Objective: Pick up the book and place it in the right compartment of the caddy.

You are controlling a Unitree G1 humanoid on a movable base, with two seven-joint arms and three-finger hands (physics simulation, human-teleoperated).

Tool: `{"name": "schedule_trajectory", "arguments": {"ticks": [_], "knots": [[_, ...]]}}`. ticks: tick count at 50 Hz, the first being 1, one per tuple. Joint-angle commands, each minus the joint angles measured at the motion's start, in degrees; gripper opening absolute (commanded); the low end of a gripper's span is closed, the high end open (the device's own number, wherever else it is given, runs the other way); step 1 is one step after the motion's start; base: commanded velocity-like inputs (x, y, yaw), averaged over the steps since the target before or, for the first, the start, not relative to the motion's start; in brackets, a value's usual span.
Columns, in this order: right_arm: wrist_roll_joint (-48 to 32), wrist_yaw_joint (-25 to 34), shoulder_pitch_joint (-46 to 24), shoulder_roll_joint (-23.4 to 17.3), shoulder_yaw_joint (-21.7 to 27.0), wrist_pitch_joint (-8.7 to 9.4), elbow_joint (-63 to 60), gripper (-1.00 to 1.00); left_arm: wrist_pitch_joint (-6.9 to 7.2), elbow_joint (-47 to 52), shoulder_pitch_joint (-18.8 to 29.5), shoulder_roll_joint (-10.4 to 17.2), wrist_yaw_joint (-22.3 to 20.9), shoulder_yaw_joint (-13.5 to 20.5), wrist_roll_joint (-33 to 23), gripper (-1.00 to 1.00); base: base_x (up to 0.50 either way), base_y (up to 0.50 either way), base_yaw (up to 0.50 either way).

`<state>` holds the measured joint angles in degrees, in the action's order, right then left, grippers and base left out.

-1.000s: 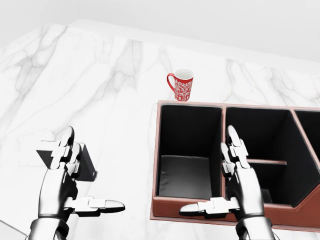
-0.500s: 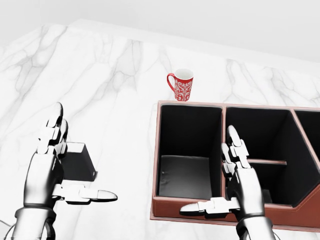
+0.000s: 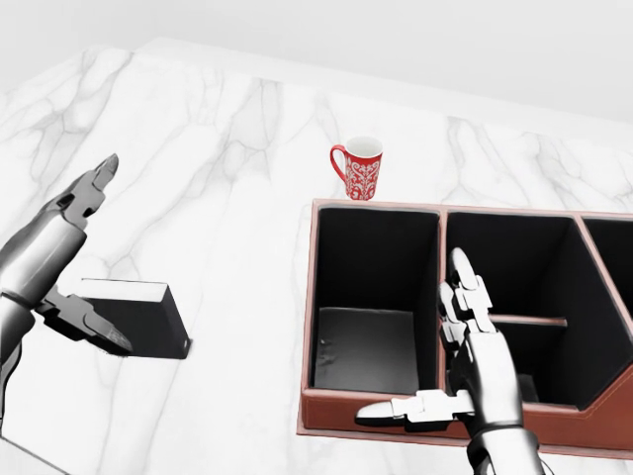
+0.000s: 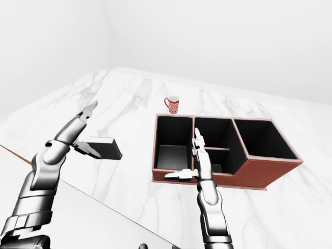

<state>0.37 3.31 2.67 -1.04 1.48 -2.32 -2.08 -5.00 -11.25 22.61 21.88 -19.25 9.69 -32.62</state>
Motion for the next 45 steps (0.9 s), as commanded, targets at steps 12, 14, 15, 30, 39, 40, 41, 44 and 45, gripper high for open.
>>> {"name": "schedule_trajectory", "arguments": {"ticks": [12, 14, 15, 30, 39, 40, 41, 44, 45], "knots": [[-1.1, -2.0, -2.7, 0.0, 0.3, 0.68, 2.6, 1.00, 0.00, -37.1, 17.6, 11.4, -11.1, -4.3, -24.0, 1.00, 0.00, 0.00, 0.01], [-1.1, -2.1, -2.8, 0.1, 0.4, 1.14, 2.3, 1.00, 0.00, -42.2, 20.9, 11.4, -8.5, -5.7, -26.1, 1.00, 0.01, 0.00, 0.00], [-1.1, -2.1, -2.9, 0.0, 0.4, 1.22, 2.2, 1.00, 0.00, -44.7, 22.5, 11.4, -7.3, -6.2, -26.8, 1.00, 0.01, 0.00, 0.01], [-0.6, -2.0, -3.2, -0.1, 0.6, 0.58, 3.3, 1.00, 0.00, -57.5, 31.5, 8.2, 0.3, -11.1, -33.9, 1.00, 0.00, 0.00, 0.01], [-0.7, -1.9, -3.1, -0.1, 0.5, 1.17, 2.6, 1.00, 0.00, -60.2, 32.0, 6.1, 2.8, -11.8, -35.1, 1.00, 0.01, 0.00, 0.01], [-0.7, -1.9, -3.0, -0.1, 0.5, 1.14, 2.5, 1.00, 0.00, -60.1, 32.1, 6.2, 2.6, -11.7, -35.1, 1.00, 0.00, 0.00, 0.00], [-0.7, -1.9, -3.0, -0.1, 0.5, 1.03, 2.6, 1.00, 0.00, -60.2, 32.3, 6.2, 2.6, -11.7, -35.1, 1.00, 0.01, 0.00, 0.01], [-0.8, -1.9, -3.0, -0.1, 0.5, 0.87, 2.6, 1.00, 0.00, -60.6, 32.6, 6.1, 2.8, -11.5, -34.8, 1.00, 0.00, 0.00, 0.01], [-0.7, -1.8, -3.1, -0.1, 0.5, 0.76, 2.8, 1.00, 0.00, -60.8, 32.6, 6.1, 3.1, -11.5, -34.8, 1.00, 0.00, 0.00, 0.01]]}}
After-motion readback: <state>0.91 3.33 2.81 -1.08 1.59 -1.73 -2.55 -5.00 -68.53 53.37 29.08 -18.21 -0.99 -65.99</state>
